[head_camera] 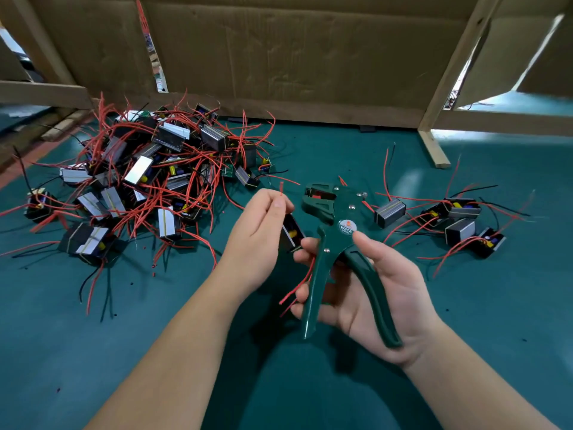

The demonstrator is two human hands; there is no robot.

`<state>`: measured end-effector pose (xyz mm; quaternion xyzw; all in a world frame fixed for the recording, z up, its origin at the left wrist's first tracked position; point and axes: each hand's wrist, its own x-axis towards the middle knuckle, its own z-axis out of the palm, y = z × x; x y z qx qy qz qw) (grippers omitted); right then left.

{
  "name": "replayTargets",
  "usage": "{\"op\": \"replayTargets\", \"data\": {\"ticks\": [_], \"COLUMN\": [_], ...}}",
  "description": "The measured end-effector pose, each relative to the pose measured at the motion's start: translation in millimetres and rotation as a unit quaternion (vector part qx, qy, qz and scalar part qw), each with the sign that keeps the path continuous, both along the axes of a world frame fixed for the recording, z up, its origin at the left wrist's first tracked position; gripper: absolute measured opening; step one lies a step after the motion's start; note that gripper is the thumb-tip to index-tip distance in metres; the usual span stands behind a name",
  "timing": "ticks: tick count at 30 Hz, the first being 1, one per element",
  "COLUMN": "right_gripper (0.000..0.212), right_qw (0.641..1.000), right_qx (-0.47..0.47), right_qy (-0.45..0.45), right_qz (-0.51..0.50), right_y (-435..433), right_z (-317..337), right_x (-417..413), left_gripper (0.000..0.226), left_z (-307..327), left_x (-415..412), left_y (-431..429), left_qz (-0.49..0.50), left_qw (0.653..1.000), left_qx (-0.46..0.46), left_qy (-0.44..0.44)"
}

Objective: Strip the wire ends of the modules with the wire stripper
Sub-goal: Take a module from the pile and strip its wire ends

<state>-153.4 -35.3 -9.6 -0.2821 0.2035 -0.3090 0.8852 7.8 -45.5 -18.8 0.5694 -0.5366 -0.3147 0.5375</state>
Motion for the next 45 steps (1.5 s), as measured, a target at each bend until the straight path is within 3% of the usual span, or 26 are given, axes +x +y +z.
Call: {"op": "replayTargets", "data": {"ticks": [5, 9, 12, 14, 17, 20, 23, 25, 30, 34, 38, 42, 45], "right_gripper": [0.054, 0.024, 0.011, 0.016, 0.024, 0.008, 0.015, 0.008, 0.016, 0.013, 0.02, 0.04, 0.055], "right_qw": [0.981, 0.932, 0.89, 0.86, 0.837, 0.842, 0.84, 0.826, 0.781, 0.796, 0.84, 0.96, 0.995], "right_qx": [-0.065, -0.127, -0.175, -0.206, -0.214, -0.194, -0.175, -0.183, -0.207, -0.263, -0.265, -0.126, -0.012], "right_qy": [0.035, 0.083, 0.163, 0.228, 0.295, 0.304, 0.31, 0.334, 0.388, 0.322, 0.26, 0.102, 0.022], "right_qz": [-0.177, -0.33, -0.388, -0.408, -0.407, -0.401, -0.408, -0.417, -0.444, -0.44, -0.395, -0.226, -0.095], "right_y": [-9, -17, -17, -16, -15, -15, -16, -16, -16, -14, -11, -10, -11], "right_z": [1, 3, -3, -6, -6, -6, -2, 2, 7, 5, 3, 7, 9], "right_x": [-9, -20, -23, -22, -21, -23, -28, -30, -33, -32, -28, -22, -20], "left_gripper": [0.019, 0.026, 0.036, 0.047, 0.051, 0.048, 0.061, 0.068, 0.034, 0.014, 0.01, 0.016, 0.009], "left_z": [1, -2, -9, -13, -17, -18, -19, -21, -29, -26, -18, -1, 7], "left_x": [12, 28, 32, 29, 30, 36, 36, 34, 33, 36, 32, 14, 3], "left_y": [-7, -5, -5, -5, -6, -7, -9, -12, -20, -24, -19, -4, 6], "left_qz": [0.087, 0.171, 0.193, 0.19, 0.188, 0.197, 0.202, 0.208, 0.184, 0.186, 0.154, 0.055, -0.066], "left_qw": [0.995, 0.977, 0.941, 0.91, 0.886, 0.876, 0.877, 0.869, 0.85, 0.879, 0.958, 0.991, 0.974], "left_qx": [-0.003, 0.017, 0.117, 0.181, 0.198, 0.187, 0.146, 0.106, 0.104, 0.057, -0.078, -0.099, -0.06], "left_qy": [0.046, -0.13, -0.252, -0.321, -0.375, -0.399, -0.41, -0.436, -0.483, -0.436, -0.227, 0.071, 0.207]}}
